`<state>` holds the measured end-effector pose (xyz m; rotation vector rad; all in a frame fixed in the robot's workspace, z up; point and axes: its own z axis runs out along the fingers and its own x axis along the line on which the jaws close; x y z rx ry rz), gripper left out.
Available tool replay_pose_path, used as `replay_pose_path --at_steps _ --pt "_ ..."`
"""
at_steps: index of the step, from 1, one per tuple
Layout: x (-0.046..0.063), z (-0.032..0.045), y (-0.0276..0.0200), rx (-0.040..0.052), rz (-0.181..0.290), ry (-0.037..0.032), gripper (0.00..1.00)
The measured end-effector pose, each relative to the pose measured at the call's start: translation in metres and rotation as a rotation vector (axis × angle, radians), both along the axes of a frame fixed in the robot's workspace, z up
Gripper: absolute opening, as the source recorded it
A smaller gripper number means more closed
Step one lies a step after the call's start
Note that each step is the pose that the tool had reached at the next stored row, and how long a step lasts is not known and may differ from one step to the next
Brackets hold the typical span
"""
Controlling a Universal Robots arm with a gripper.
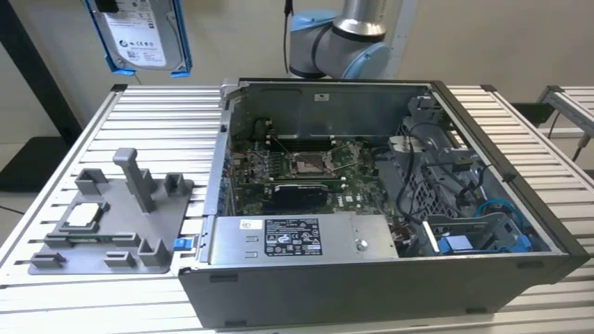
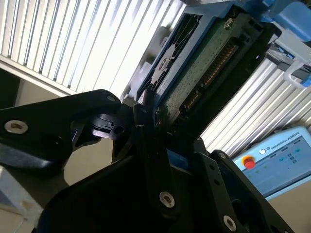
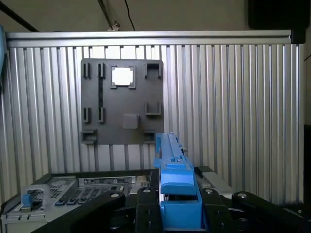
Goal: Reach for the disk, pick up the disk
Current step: 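Pick up the disk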
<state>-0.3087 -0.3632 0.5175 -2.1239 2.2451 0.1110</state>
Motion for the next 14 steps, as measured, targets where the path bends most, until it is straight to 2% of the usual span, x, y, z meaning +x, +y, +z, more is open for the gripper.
replay_pose_path --at_steps 14 --pt "0.035 -0.0001 0.0000 0.0001 0.000 -0.0001 0.00"
